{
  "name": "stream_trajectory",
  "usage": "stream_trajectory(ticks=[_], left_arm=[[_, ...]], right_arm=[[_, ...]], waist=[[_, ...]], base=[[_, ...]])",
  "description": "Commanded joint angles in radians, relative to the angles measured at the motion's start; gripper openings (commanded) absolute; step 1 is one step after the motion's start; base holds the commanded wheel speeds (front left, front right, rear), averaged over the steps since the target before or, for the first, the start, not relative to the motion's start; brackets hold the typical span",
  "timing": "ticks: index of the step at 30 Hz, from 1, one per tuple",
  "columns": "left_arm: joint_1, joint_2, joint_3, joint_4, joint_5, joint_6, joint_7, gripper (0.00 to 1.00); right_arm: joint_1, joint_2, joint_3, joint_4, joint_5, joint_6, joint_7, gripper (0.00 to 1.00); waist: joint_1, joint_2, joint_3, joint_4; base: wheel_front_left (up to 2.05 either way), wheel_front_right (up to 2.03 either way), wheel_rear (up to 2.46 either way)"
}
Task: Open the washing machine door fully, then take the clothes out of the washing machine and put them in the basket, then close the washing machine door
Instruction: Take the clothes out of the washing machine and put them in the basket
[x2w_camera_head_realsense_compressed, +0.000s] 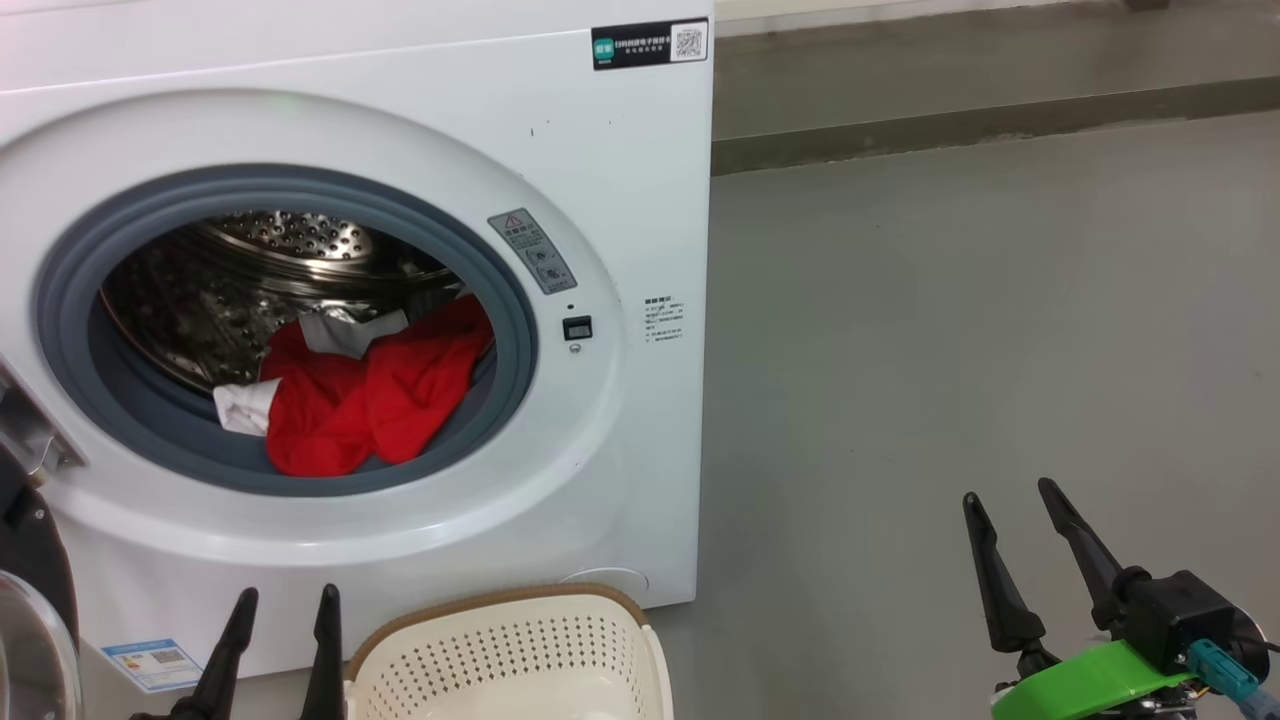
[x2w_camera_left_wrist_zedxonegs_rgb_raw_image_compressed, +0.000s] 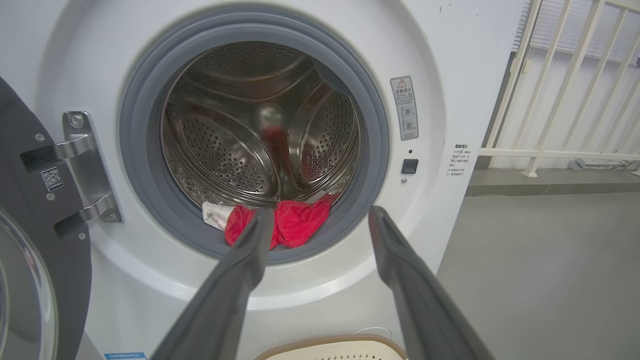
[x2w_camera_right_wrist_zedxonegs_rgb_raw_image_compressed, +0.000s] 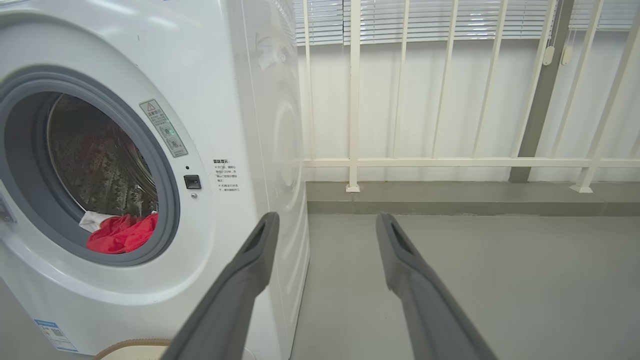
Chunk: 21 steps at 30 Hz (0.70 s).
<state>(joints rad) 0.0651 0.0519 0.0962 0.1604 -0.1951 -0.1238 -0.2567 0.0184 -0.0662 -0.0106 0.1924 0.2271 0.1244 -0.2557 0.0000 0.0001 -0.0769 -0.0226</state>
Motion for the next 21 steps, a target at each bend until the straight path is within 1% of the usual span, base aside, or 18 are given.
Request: stream_trajectory(ticks=[1,15,21], left_arm=[[-0.025,0.008,0.033,-0.033,0.008,-0.003,-0.005,1.0],[-0.019,0.004,0.032,-0.035,0.019,-0.004,-0.005,1.0],[-0.048,0.002,0.032,-0.023,0.019,-0.004,-0.005,1.0]], right_arm=[[-0.019,-0.016,0.033,-0.023,-0.002,0.006,-0.006,1.0],[-0.017,-0.017,0.037,-0.025,0.001,0.006,-0.006,1.0],[-0.019,-0.016,0.042,-0.028,0.001,0.006,-0.006,1.0]], waist=[[0.0,-0.0001,0.0,0.0],[0.0,-0.0001,0.001,0.007],[0.0,-0.0001,0.023,0.021]], base=[[0.0,0.0,0.0],[0.0,0.0,0.0],[0.0,0.0,0.0]])
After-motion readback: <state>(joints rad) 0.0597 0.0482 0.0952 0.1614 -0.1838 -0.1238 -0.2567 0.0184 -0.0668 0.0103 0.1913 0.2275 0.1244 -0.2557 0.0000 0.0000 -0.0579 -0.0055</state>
